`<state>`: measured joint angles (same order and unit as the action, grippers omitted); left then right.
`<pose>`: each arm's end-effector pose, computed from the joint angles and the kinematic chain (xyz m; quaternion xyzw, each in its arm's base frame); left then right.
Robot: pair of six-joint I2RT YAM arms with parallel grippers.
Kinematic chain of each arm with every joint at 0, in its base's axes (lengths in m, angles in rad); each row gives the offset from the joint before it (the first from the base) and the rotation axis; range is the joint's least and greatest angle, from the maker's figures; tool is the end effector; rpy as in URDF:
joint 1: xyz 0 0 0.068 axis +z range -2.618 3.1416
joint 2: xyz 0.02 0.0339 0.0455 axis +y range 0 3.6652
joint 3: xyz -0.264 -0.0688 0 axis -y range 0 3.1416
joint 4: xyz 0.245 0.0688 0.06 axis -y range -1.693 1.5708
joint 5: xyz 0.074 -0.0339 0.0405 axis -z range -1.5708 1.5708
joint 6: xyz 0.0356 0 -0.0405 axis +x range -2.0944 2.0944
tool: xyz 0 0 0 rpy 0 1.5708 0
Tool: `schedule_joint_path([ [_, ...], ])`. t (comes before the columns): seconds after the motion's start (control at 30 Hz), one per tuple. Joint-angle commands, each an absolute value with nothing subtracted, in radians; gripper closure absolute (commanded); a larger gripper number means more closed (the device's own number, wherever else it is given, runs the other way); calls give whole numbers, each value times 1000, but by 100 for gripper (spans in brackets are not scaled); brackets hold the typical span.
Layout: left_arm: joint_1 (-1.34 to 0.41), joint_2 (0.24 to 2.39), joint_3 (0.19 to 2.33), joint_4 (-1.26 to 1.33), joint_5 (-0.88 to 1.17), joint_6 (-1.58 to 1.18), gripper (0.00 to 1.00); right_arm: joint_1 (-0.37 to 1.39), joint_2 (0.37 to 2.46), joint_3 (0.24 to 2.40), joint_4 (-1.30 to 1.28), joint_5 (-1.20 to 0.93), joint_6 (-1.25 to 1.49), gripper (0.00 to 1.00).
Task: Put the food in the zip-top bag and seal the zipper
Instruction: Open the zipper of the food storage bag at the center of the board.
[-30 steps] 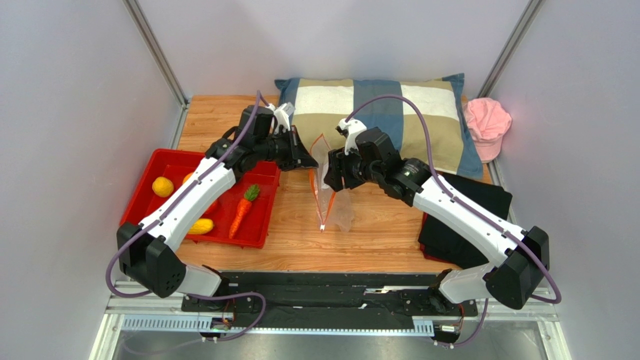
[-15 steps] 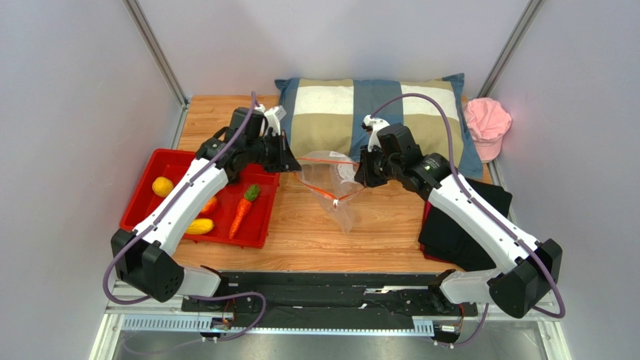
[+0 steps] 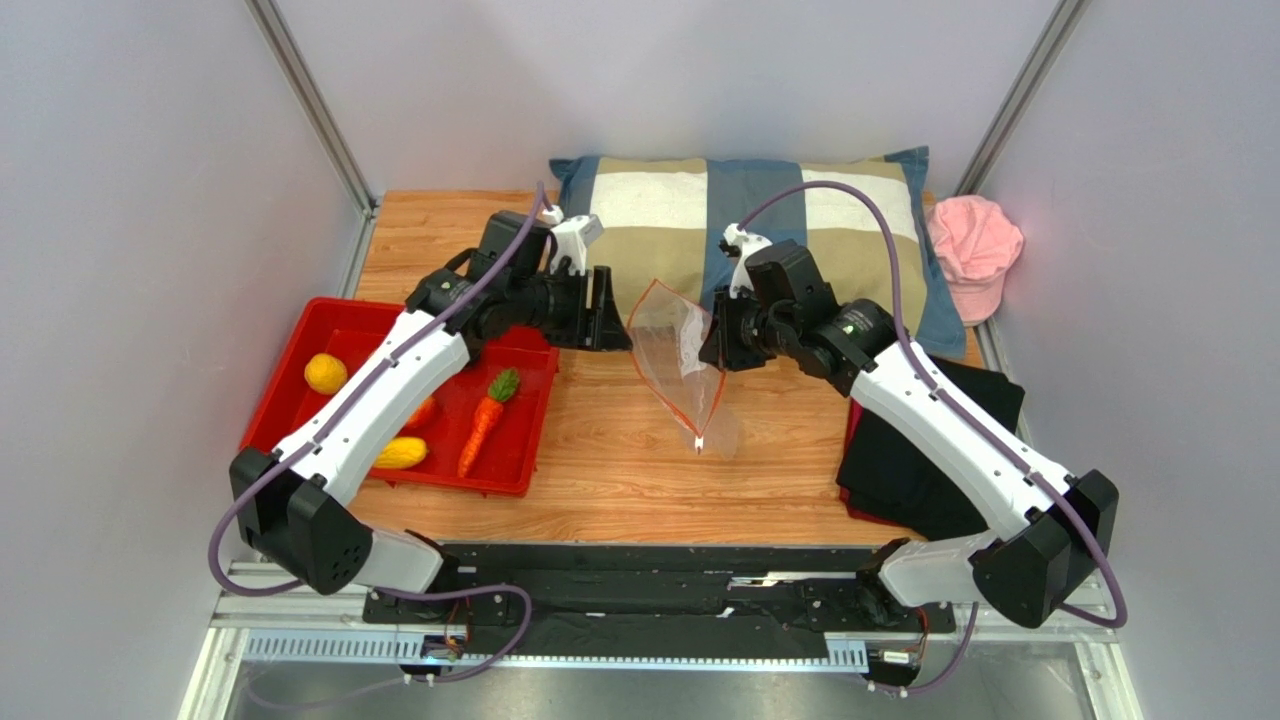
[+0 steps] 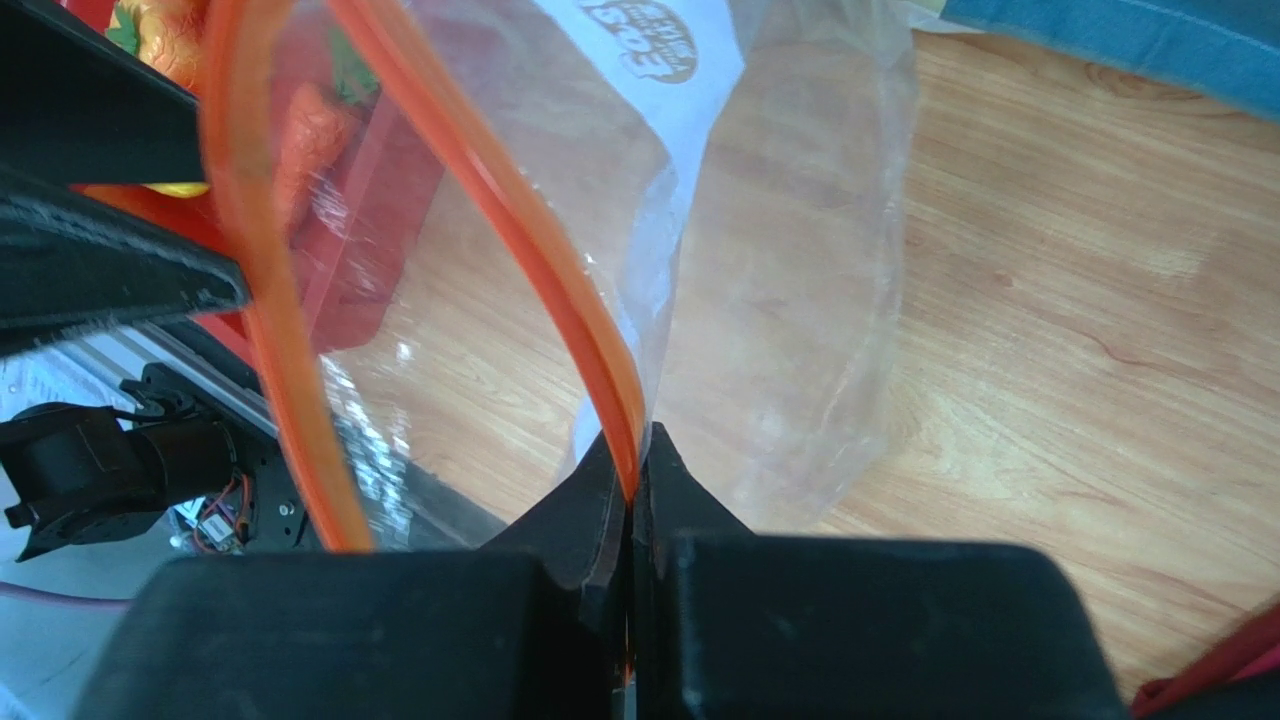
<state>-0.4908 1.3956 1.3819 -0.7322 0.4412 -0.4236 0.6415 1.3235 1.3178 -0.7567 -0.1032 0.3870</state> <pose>0.2555 -0.1538 0.3580 0.1177 0.8905 -0.3525 0.2625 0.2220 0.1704 0.3525 -0.1366 0.9082 0.2345 0.3186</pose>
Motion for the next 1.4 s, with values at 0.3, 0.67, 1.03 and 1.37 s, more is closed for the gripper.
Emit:
schedule_joint_path([
  [0.3,-568,1473,1408,-695,477,-495,38,672,1362,1388,-669,-40,502,100],
  [0.67,-563,1480,1439,-729,486,-454,100,655,1353,1390,-732,-26,442,58],
  [1.03,-542,1489,1437,-735,482,-456,100,653,1330,1385,-761,-78,388,88],
  [1.37,-431,1456,1384,-862,261,-23,100,549,1282,1413,-951,-2,247,100],
])
